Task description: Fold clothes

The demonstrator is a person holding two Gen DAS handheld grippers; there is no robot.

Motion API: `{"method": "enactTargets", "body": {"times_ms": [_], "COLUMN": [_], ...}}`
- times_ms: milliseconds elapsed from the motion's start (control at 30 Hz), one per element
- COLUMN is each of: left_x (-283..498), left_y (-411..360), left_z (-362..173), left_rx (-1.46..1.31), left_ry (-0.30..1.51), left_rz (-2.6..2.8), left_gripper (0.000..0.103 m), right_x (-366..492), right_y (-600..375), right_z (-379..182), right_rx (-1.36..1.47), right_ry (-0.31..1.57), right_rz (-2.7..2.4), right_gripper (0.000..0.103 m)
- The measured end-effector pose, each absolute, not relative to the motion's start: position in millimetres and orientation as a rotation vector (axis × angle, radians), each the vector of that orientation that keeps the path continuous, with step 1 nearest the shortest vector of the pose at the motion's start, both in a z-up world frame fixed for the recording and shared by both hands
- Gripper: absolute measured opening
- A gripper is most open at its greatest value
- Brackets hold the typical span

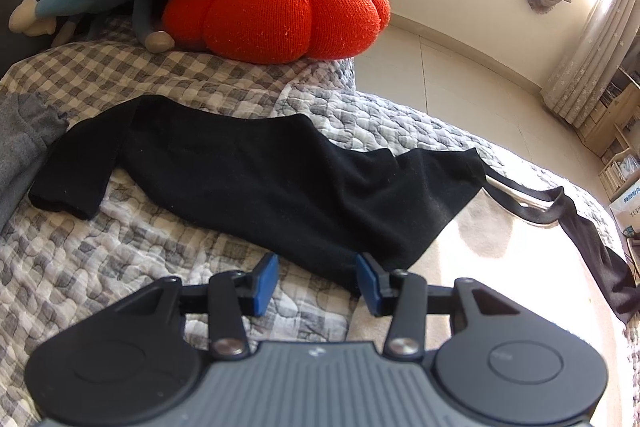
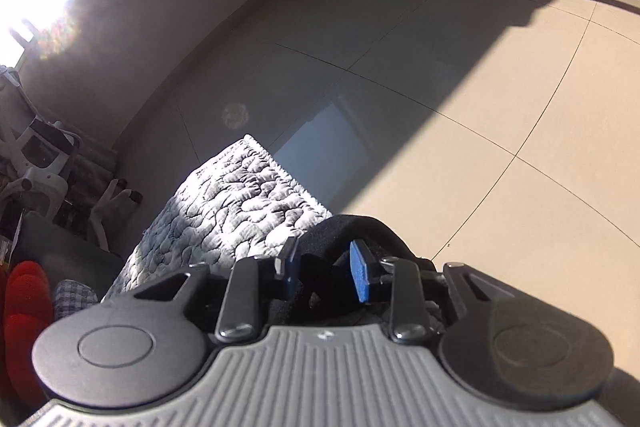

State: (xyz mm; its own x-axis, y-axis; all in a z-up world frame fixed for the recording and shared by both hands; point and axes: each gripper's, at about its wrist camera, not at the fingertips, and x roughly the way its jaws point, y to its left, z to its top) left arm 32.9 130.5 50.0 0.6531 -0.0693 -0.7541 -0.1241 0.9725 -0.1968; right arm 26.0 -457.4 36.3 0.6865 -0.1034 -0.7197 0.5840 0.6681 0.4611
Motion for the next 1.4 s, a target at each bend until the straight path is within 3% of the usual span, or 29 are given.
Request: {"method": "enactTargets", "body": {"times_ms": [300,500,600,767,867,967,1067,1233,1400], "left_x": [33,33,34,36,35,35,36,34,34], "left_y": [125,117,118,120,119,117,116,111,111], "left_z": [50,49,47,47,49,49,48,47,45], "left_rx": [-0.235,-0.201,-0.197,-0.205,-0.207,-0.203,-0.197,-0.169,-0.159], "left_ry": [0.862,0.871,0.873,0.878,0.872,0.87,0.875,0.875,0.884], "left_rz": [0.009,0.008,0.007,0.009,-0.002,-0.008,-0.01,-0.029,-0.037], "left_gripper": [0.045,0.046,0.046,0.046,0.046,0.046,0.046,0.047,0.049], "right_x": [21,33,29,22,-2,-32,-49,-45,-44], "right_y": [-472,-461,-462,-453,-440,-434,-434,-439,-460], "right_z": [31,19,23,42,71,96,105,92,42], "right_rx": [0.845,0.81,0.821,0.733,0.616,0.657,0.716,0.762,0.956], "right_ry": [0.664,0.767,0.7,0.604,0.416,0.244,0.197,0.365,0.605], "right_rz": [-0.406,-0.388,-0.381,-0.387,-0.365,-0.295,-0.289,-0.371,-0.491], "right_gripper": [0.03,0.03,0.011,0.01,0.009,0.009,0.008,0.008,0.008]}}
